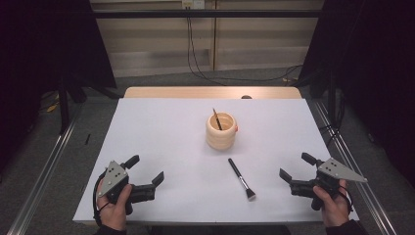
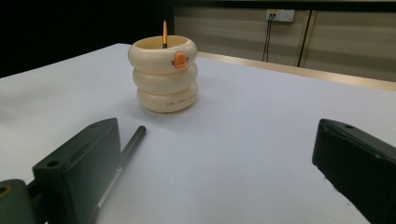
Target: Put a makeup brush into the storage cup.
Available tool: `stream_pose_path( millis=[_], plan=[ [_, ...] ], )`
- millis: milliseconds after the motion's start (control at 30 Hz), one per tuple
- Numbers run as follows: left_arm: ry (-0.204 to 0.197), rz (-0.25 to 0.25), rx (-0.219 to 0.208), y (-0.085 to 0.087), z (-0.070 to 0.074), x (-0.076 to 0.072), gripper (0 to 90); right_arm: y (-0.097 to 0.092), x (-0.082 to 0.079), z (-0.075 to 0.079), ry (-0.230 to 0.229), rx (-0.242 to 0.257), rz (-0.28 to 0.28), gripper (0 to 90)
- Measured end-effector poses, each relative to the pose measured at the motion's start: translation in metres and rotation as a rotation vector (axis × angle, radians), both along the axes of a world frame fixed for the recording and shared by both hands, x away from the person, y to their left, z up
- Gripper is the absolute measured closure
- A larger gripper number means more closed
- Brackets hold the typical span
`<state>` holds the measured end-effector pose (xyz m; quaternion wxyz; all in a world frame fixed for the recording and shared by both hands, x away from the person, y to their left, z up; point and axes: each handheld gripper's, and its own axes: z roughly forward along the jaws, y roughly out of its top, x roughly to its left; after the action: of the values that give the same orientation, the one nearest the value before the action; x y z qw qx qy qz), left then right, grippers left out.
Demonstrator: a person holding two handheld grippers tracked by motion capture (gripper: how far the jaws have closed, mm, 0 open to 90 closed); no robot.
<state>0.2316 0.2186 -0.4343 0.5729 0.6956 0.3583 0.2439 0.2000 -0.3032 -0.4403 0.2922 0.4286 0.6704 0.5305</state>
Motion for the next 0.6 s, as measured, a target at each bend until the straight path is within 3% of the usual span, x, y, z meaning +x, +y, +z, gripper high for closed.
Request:
stream_pose_path(
  millis=[300,400,600],
  plan=[
    [-0.003,-0.002,-0.002,0.0021,0.0001,0.0011,1.1,0.0022,0.0023,-0.0004,-0.016,-0.009,0.017,0.0],
    [-0.003,-0.005,0.002,0.0018,-0.0001,0.0007,1.1,0.0027,0.0024,-0.0005,-0.009,0.022,0.012,0.0],
    [0.004,-0.003,-0.029,0.0024,-0.0003,0.0026,1.1,0.0038,0.0033,0.0004,-0.005,0.034,0.066,0.0]
  ],
)
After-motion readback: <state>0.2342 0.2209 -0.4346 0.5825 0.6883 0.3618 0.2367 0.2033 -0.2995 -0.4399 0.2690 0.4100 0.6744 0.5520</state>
